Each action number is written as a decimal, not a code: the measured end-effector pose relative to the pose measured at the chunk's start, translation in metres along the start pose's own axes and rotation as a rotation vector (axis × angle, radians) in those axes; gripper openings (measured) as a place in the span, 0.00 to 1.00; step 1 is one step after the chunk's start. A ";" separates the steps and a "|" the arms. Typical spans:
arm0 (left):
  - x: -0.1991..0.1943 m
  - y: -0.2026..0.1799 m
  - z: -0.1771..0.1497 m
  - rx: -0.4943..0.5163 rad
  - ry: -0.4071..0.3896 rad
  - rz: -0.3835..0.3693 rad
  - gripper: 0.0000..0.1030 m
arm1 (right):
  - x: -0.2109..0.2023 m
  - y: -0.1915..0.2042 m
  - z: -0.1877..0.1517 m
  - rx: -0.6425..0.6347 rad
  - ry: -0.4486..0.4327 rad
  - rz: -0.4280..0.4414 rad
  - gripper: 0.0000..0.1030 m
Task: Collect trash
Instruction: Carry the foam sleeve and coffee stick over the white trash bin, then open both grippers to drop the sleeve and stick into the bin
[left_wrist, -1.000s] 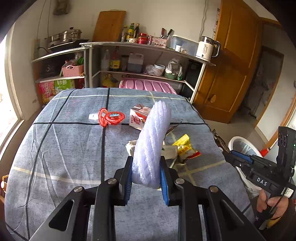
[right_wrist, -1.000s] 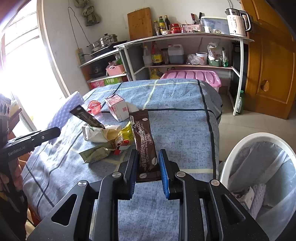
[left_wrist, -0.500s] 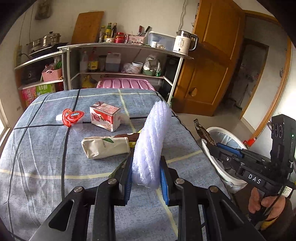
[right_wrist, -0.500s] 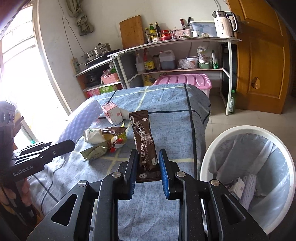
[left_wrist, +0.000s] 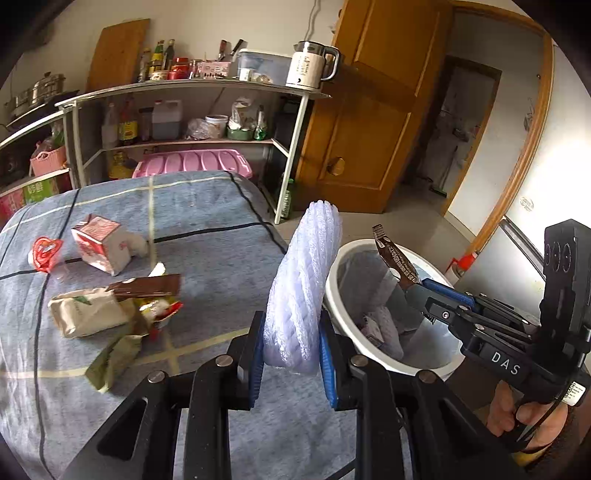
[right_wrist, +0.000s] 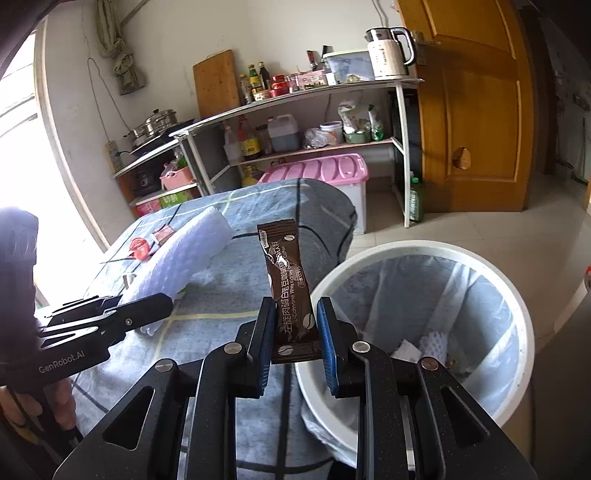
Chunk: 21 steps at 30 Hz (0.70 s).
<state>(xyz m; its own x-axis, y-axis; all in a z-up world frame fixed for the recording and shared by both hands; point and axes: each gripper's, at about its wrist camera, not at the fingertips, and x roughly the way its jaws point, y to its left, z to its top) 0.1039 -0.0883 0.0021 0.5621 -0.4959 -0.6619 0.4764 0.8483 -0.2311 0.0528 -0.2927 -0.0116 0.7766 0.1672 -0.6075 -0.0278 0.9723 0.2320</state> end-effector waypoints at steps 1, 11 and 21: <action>0.006 -0.007 0.002 0.008 0.007 -0.015 0.26 | -0.001 -0.006 0.000 0.009 0.001 -0.011 0.23; 0.059 -0.065 0.009 0.060 0.090 -0.115 0.26 | -0.008 -0.062 -0.007 0.070 0.031 -0.110 0.23; 0.100 -0.089 0.008 0.072 0.165 -0.142 0.26 | 0.008 -0.089 -0.019 0.092 0.107 -0.192 0.24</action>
<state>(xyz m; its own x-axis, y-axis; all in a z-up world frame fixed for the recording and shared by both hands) 0.1235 -0.2147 -0.0377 0.3705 -0.5675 -0.7353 0.5930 0.7539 -0.2830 0.0493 -0.3752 -0.0517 0.6905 0.0023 -0.7233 0.1751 0.9697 0.1703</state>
